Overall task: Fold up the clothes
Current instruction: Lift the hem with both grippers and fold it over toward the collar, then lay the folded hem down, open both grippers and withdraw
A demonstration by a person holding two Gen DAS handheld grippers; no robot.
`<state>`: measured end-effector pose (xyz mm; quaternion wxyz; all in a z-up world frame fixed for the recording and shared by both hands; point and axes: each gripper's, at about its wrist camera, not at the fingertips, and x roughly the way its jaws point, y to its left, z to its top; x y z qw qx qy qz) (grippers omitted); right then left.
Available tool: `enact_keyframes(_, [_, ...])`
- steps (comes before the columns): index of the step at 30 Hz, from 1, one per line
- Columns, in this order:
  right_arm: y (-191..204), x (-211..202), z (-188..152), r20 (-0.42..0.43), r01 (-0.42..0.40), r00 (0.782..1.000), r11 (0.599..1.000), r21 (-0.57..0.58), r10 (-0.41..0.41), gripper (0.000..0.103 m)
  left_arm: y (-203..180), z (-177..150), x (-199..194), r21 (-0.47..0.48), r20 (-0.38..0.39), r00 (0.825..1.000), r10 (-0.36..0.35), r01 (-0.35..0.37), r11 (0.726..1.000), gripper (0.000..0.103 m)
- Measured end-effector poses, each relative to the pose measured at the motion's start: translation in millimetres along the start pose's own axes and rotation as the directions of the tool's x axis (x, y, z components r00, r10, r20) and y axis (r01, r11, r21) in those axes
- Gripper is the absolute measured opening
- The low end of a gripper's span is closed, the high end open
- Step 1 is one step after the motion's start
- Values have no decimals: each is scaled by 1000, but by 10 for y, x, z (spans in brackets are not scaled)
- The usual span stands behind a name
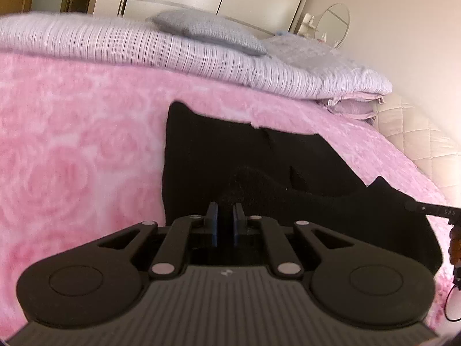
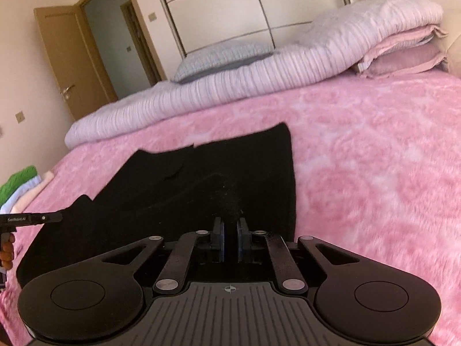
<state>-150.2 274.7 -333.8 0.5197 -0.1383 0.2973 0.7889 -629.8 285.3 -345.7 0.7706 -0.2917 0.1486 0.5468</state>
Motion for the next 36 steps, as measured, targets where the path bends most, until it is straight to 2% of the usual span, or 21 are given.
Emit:
enact_keyframes(2, [-21, 59, 13, 6, 19, 1000, 1000, 16, -19, 7, 17, 25, 71, -13, -1, 1000, 7, -7, 1000, 7])
enact_keyframes(3, [-60, 130, 8, -19, 33, 999, 999, 42, -32, 7, 35, 19, 134, -20, -18, 1000, 15, -15, 1000, 8])
enact_keyframes(6, [-163, 409, -33, -148, 83, 986, 993, 80, -71, 8, 85, -77, 409, 4, -124, 991, 57, -57, 998, 11])
enact_keyframes(7, [-164, 464, -41, -184, 99, 979, 992, 73, -84, 10, 74, -109, 435, 23, -137, 988, 72, -70, 997, 12])
enact_keyframes(9, [-117, 403, -11, -162, 129, 980, 990, 50, -119, 17, 53, -123, 340, 29, -115, 990, 87, -84, 996, 12])
enact_keyframes(11, [-38, 240, 34, -118, 194, 975, 980, 29, -190, 31, 50, -105, 173, 20, -94, 988, 120, -119, 993, 10])
enact_keyframes(13, [87, 6, 49, -49, 231, 972, 973, 9, -230, 32, 18, -105, -66, 16, -68, 987, 144, -143, 990, 9])
enact_keyframes(15, [273, -205, 1, 0, 227, 974, 974, -18, -227, 32, -74, -141, -311, 21, -53, 990, 133, -132, 991, 9])
enact_keyframes(19, [732, -439, -341, -11, 191, 981, 975, -114, -194, 32, -406, -435, -542, 99, -82, 990, 115, -107, 989, 11])
enact_keyframes(21, [812, -410, -603, -38, 243, 967, 956, -163, -252, 32, -500, -651, -531, 130, -121, 982, 146, -130, 983, 11])
enact_keyframes(24, [911, -379, -966, -70, 309, 940, 923, -230, -333, 32, -460, -915, -539, 135, -97, 975, 198, -184, 974, 9])
enact_keyframes(28, [712, -498, -999, -75, 316, 940, 931, -180, -334, 32, -404, -885, -658, 137, -97, 960, 261, -247, 959, 3])
enact_keyframes(31, [675, -533, -935, -99, 310, 939, 934, -178, -330, 32, -405, -878, -764, 119, -103, 960, 262, -250, 961, 3])
enact_keyframes(35, [848, -691, -935, -24, 352, 933, 924, -153, -359, 33, -569, -906, -891, 109, -102, 953, 285, -274, 956, 3])
enact_keyframes(36, [859, -717, -943, -34, 355, 931, 924, -140, -363, 33, -586, -929, -877, 102, -116, 949, 294, -283, 954, 3])
